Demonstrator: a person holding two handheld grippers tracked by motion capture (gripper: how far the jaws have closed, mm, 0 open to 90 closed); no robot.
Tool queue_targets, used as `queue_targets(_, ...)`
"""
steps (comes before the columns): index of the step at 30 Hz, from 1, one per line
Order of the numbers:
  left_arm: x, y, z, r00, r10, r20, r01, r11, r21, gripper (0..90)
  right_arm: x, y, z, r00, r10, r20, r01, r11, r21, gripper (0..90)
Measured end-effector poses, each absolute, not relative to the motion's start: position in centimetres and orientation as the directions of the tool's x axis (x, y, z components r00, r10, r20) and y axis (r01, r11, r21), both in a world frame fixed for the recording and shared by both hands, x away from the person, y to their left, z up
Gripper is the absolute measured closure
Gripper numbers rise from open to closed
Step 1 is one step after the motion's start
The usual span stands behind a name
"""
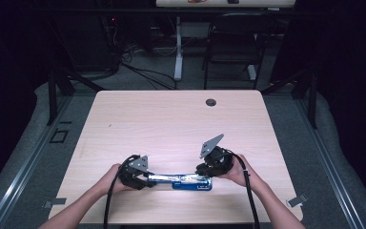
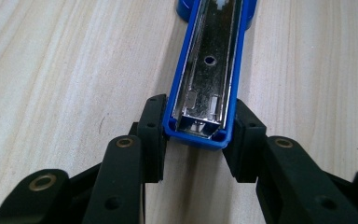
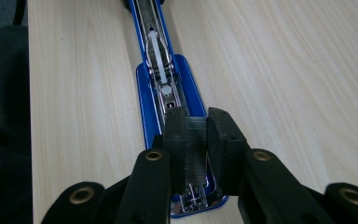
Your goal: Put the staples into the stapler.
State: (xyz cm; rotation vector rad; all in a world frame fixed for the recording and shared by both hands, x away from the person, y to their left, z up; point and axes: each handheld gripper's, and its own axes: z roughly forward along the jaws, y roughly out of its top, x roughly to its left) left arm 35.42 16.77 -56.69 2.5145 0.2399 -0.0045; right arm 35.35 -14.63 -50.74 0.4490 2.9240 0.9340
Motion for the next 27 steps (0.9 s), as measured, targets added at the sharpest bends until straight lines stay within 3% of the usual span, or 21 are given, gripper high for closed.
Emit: queue_targets(27,35.6,16.7,-56.6,0.983,0.169,-0.070,0.179,-0.802,0.570,63.7,35.2,-13.9,-52.4,-0.980,0.197,0.021,0.176,0.814,0.553,78.3)
